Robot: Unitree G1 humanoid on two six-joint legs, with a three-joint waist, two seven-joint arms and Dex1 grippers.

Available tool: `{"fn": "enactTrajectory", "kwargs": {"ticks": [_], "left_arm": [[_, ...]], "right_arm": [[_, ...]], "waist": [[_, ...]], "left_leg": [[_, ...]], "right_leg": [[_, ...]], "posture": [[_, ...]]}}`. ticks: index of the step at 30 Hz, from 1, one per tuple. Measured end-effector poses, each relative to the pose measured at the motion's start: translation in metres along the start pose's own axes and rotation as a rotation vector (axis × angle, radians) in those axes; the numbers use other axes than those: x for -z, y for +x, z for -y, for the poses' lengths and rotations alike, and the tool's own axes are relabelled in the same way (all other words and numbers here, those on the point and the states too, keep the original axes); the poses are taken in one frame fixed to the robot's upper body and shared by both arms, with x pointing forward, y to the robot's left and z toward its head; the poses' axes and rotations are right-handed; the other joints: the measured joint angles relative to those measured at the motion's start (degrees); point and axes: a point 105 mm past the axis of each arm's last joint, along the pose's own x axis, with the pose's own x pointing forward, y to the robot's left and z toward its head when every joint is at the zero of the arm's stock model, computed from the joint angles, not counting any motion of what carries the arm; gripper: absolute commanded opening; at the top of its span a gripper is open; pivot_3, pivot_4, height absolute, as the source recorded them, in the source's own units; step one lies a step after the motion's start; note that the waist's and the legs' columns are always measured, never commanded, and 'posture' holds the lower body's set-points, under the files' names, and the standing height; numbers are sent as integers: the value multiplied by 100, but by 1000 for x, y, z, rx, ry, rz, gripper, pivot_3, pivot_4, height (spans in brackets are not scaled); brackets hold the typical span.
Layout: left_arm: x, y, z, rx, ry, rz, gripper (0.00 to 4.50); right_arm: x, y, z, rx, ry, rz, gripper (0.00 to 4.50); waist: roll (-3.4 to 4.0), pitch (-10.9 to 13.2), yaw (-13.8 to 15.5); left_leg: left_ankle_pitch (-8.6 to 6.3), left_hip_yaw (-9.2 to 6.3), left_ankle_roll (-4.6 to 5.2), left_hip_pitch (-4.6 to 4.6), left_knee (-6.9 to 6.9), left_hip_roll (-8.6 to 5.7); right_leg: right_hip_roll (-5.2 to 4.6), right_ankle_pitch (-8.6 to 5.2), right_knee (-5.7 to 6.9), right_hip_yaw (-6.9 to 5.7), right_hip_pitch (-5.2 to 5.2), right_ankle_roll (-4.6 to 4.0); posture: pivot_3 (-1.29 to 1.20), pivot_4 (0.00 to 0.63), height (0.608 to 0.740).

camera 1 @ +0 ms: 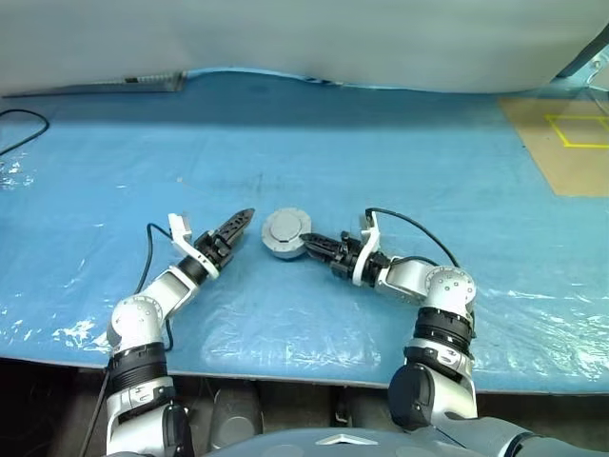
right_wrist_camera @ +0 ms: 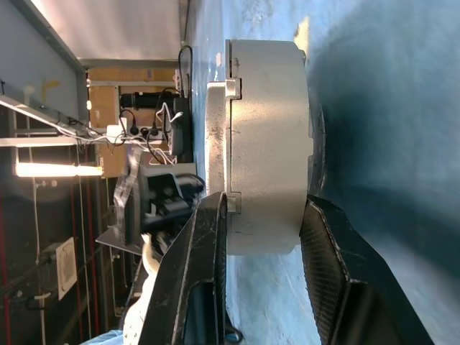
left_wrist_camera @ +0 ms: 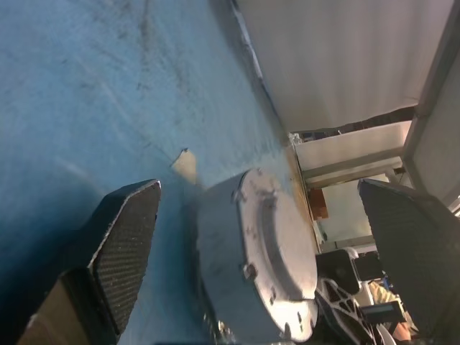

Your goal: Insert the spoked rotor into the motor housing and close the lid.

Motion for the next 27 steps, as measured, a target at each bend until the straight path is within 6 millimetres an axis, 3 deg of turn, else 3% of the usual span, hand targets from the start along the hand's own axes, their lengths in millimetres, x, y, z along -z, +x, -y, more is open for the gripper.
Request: {"fn": "enactTrajectory", "kwargs": {"ticks": [8,15,27], "left_arm": [[16,4,10,58,-157,8,4500],[25,15,22,116,-221,-3,4500],[25,24,23,145,-282,-8,4500]], "right_arm": [[-10,7,-18,-45,-30,0,1074],[-5,9,-21,-57,-26,-33,1074],[-5,7,-24,-37,-43,-33,1074]], "waist": [[-3,2,6],[-4,2,7],[-4,2,12]], "left_leg": [[0,-3,-1,2,8,1],[0,-3,0,3,23,0],[0,-5,0,2,34,-2]], "right_leg": [[0,1,15,-1,0,2],[0,5,20,4,1,8],[0,9,26,9,3,14]], "posture": [[0,150,740],[0,150,740],[0,150,740]]}}
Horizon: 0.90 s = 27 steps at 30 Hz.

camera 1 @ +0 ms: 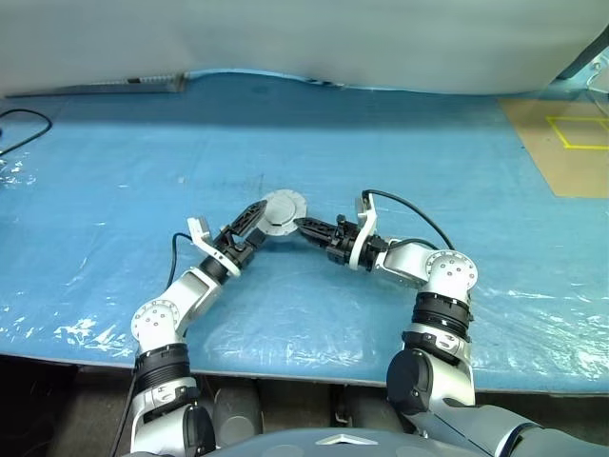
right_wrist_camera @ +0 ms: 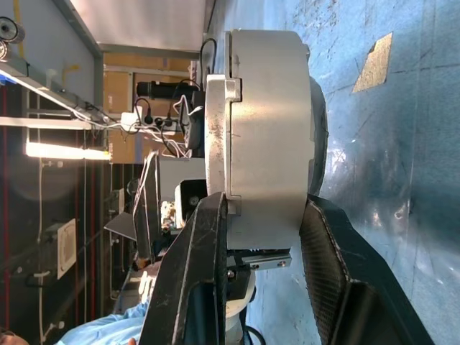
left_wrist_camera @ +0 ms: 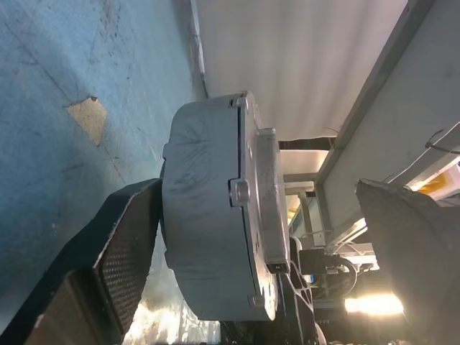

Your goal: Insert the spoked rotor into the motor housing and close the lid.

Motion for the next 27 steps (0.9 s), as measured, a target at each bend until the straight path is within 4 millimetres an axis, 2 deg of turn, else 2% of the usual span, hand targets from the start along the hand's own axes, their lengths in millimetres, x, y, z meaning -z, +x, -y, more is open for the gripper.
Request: {"fn": "enactTrajectory", "kwargs": {"ticks": [10,17,27], "left_arm": [[5,-12,-13,-18,-22,-21,4500],[1,-16,-13,-6,-2,-12,4500],[3,-3,-10,41,-12,-55,4500]], "right_arm": [[-2,0,-4,-20,0,15,1074],[-4,1,-6,-30,0,25,1073],[6,5,-11,-48,-8,-33,1073]], "waist": [[0,0,1],[0,0,-4],[0,0,21]], "left_leg": [[0,0,0,0,0,0],[0,-1,0,2,11,1],[0,-3,0,0,24,1]], "right_leg": [[0,1,2,0,1,0],[0,1,9,1,2,0],[-1,4,12,1,7,2]], "posture": [[0,150,740],[0,150,740],[0,150,740]]}}
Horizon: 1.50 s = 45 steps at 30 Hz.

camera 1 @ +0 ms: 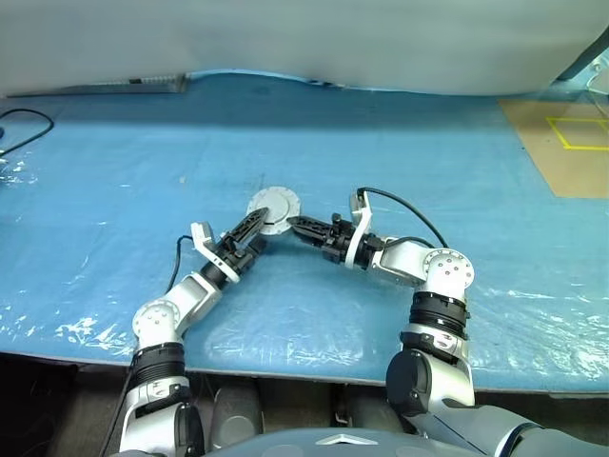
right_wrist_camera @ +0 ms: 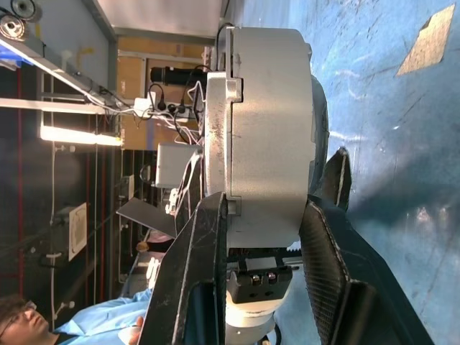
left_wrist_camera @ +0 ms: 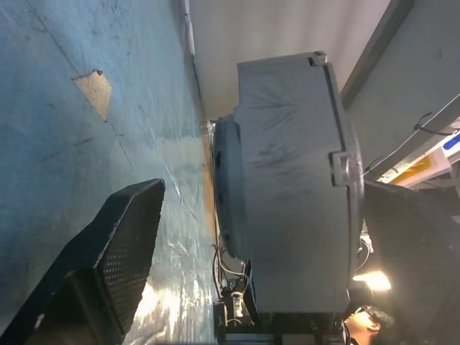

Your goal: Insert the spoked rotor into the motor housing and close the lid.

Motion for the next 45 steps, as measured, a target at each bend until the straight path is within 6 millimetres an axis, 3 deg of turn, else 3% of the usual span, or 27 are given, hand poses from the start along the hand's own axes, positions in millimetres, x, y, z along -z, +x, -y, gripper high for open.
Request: {"fn": "enactTrajectory", "kwargs": {"ticks": [4,5,8,11,17,23,27,31,36,39,45], "left_arm": [[5,9,1,20,-19,-29,4500],[6,10,2,27,-22,-30,4322],[7,12,4,48,-38,-25,3560],[4,10,7,67,-58,-11,2472],[4,10,7,71,-74,-3,2405],[2,12,4,33,-61,4,2405],[-9,16,1,-17,-16,12,2405],[-31,28,-12,-126,57,46,2405],[-52,50,-30,-265,123,74,2405],[-60,65,-30,-293,153,85,2405],[-71,94,-24,-351,214,141,2405]], "right_arm": [[3,0,-2,-14,6,-16,1073],[4,0,-2,-15,7,-20,1073],[7,-1,-1,-17,16,-28,1073],[10,-2,2,-13,31,-33,1073],[12,-1,0,-10,-14,-6,1073],[11,0,-3,-9,-82,13,3131],[6,-8,6,113,-352,22,4482],[-4,-12,28,313,-756,26,4500],[1,-5,38,386,-1278,4,4500],[1,-2,40,381,-1398,41,4500],[1,1,47,394,-1456,67,4500]], "waist": [[0,0,7],[0,0,7],[0,0,8],[0,0,8],[0,0,21],[0,0,22],[0,0,68],[-2,1,109],[-12,7,117],[-20,11,116],[-50,29,102]], "left_leg": [[0,-1,0,0,5,1],[0,-1,0,0,6,0],[0,-2,0,-1,7,1],[0,-2,0,-1,9,1],[0,-4,0,-2,15,2],[0,-6,0,-3,24,3],[0,-18,0,-1,40,2],[0,-29,0,5,61,3],[0,-36,0,-3,73,-2],[0,-41,1,-9,73,-5],[0,-56,1,-17,78,-8]], "right_leg": [[0,1,3,0,1,0],[0,1,3,0,2,0],[0,1,3,0,2,0],[0,2,4,0,3,0],[-1,2,4,-1,6,1],[-1,3,4,-1,9,2],[-1,7,-2,-9,32,9],[-1,12,-4,-10,50,18],[-2,19,-5,-8,53,30],[-2,20,-7,-10,51,29],[0,22,-6,-16,52,26]], "posture": [[0,150,740],[0,150,740],[0,150,740],[0,150,740],[0,150,740],[0,150,740],[0,150,740],[0,150,740],[0,150,740],[0,150,740],[0,150,740]]}}
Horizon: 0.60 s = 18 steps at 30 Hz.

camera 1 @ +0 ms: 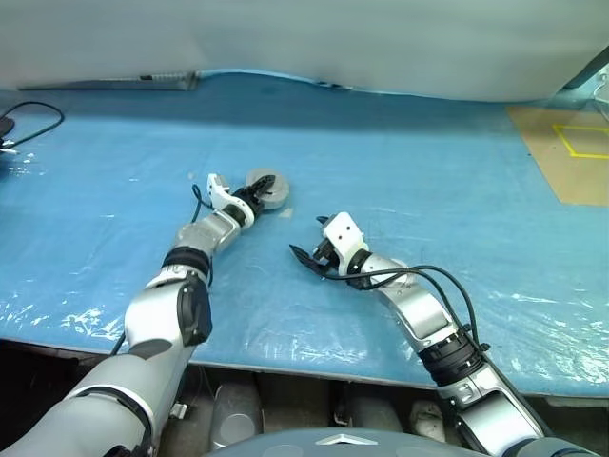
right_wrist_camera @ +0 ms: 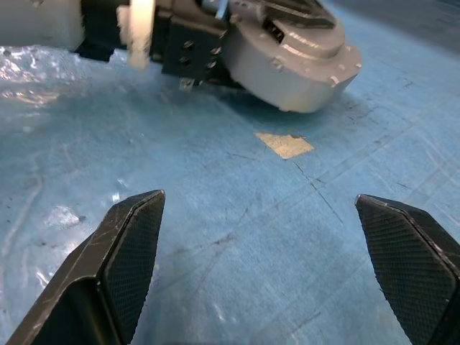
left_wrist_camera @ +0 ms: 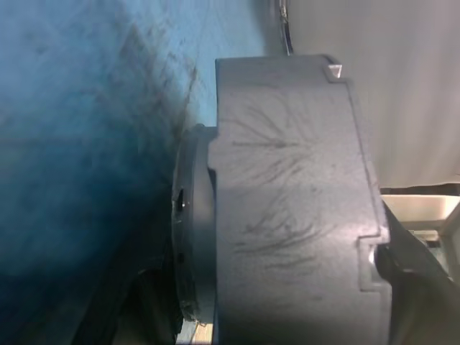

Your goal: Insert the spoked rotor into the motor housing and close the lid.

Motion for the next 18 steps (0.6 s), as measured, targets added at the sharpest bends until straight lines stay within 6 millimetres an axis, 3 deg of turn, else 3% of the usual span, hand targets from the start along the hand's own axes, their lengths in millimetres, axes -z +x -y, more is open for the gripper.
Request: {"fn": "enactTrajectory", "kwargs": {"ticks": [6,12,18], "left_arm": [[-6,3,-7,-86,19,49,2405],[-11,3,-5,-104,39,55,4387],[-21,-20,-27,-117,64,9,4452]], "right_arm": [[7,0,1,16,-19,-21,4500],[10,1,-7,9,-3,-26,4500],[17,0,-12,2,17,-47,4500]], "waist": [[-3,2,1],[-4,2,-13],[0,-1,-139]], "left_leg": [[0,-4,0,0,-2,0],[-1,-6,0,32,-4,2],[-2,14,2,105,-10,9]], "right_leg": [[1,0,1,-3,1,-2],[0,2,3,-3,24,-8],[-2,-19,2,6,98,-49]], "posture": [[0,150,740],[0,150,740],[0,150,740]]}}
